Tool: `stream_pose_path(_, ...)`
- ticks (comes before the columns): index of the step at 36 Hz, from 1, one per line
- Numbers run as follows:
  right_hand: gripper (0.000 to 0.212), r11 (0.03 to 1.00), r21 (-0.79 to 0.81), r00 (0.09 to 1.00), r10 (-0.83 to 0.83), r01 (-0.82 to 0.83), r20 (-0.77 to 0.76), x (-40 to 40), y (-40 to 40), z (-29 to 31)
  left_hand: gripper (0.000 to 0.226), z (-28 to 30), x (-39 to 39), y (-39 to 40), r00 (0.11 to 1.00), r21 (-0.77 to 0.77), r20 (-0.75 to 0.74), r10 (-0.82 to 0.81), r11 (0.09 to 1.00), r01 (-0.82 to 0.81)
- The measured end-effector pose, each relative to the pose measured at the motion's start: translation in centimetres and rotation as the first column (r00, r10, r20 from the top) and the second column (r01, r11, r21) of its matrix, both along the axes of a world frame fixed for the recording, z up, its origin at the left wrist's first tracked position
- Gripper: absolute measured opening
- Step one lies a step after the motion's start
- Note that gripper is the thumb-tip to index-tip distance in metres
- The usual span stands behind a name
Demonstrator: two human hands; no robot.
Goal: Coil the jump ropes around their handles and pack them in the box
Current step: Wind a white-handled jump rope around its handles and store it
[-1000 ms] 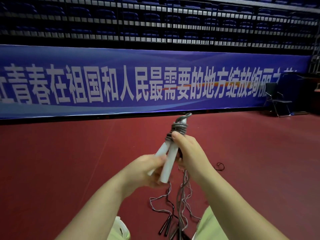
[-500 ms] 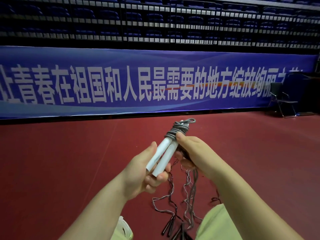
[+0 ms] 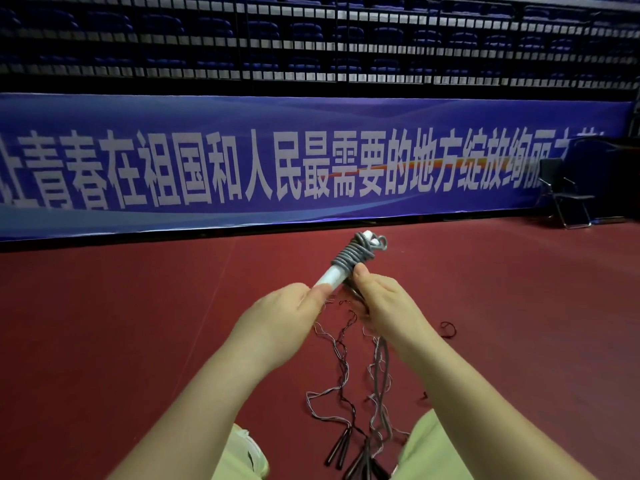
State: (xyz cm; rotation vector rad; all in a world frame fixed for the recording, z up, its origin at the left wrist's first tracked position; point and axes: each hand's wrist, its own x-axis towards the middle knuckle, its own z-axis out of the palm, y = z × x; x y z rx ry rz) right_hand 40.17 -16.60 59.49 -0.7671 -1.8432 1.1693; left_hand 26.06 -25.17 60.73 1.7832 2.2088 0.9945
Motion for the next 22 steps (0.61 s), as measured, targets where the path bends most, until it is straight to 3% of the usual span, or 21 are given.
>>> stream_pose_path(2,0.052,0.996,-0.089,1.0,0.026,-0.026,0.0,-0.1,0.0,0.0,0.047,0.3,-0.1,-0.2,0.991,-0.008,-0.13,0.031,0.999,-0.032)
stream_pose_path(5,0.053,0.99,-0.138,0.999,0.03,-0.034,-0.032,0.0,-0.1,0.2,0.037,0.2,0.1,-0.6,0.985,0.013,-0.171,0.025,1.0,-0.023)
stream_pose_path(10,0.047,0.997,-0.055,0.993,0.047,-0.053,-0.108,0.0,-0.7,0.4,0.036,0.2,0.4,-1.0,0.998,0.039,-0.053,-0.017,0.999,0.019)
stream_pose_path(13,0.039,0.995,-0.014,0.98,0.095,-0.099,-0.176,0.0,-0.9,0.8,0.049,0.4,0.2,-0.8,0.977,-0.005,0.155,-0.148,0.989,0.151)
stream_pose_path(15,0.029,0.991,-0.024,0.958,0.123,-0.134,-0.259,-0.1,-1.2,1.2,0.057,0.5,0.0,-0.8,0.834,0.005,0.463,-0.3,0.942,0.336)
stream_pose_path(16,0.026,0.988,-0.032,0.945,0.136,-0.153,-0.297,-0.1,-1.3,1.4,0.054,0.5,-0.1,-0.8,0.695,0.012,0.632,-0.343,0.901,0.434)
stream_pose_path(18,0.024,0.981,-0.05,0.929,0.16,-0.187,-0.335,-0.2,-1.3,1.7,0.061,0.1,-0.4,-0.7,0.335,0.098,0.855,-0.395,0.758,0.645)
stream_pose_path(20,0.025,0.97,-0.072,0.923,0.199,-0.234,-0.329,-0.2,-1.3,2.1,0.073,-0.4,-0.4,-0.5,0.025,0.227,0.926,-0.377,0.606,0.763)
stream_pose_path(22,0.029,0.957,-0.069,0.92,0.25,-0.283,-0.302,-0.3,-1.3,2.6,0.076,-0.5,-0.2,-0.4,-0.081,0.251,0.946,-0.315,0.55,0.796)
